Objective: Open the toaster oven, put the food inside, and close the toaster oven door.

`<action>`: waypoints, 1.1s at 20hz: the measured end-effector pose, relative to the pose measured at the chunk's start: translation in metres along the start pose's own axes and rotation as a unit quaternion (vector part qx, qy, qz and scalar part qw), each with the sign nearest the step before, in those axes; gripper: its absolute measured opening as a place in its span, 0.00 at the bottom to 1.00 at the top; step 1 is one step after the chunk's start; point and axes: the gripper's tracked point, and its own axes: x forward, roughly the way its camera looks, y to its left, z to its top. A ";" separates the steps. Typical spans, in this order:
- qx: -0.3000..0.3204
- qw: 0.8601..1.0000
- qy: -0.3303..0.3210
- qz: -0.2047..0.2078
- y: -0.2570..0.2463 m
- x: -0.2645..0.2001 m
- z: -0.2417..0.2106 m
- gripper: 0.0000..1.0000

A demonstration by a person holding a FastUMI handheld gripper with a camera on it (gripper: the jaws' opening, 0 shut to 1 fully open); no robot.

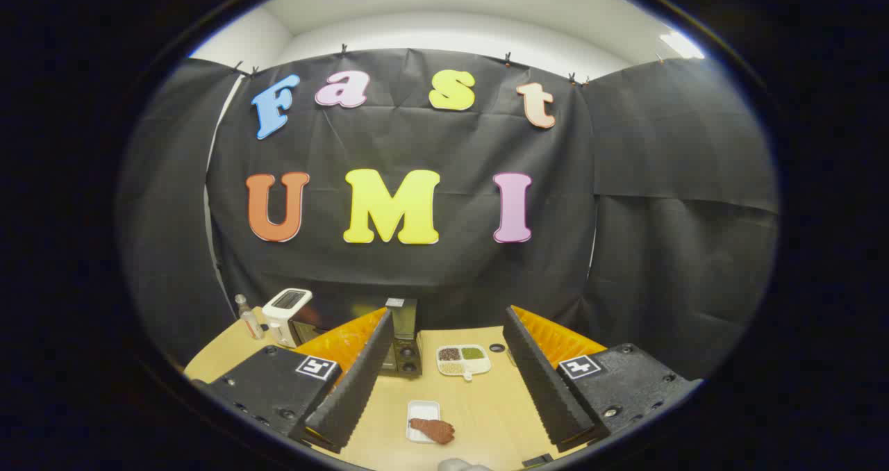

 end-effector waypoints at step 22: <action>0.021 0.999 0.028 0.035 0.108 0.102 -0.041 1.00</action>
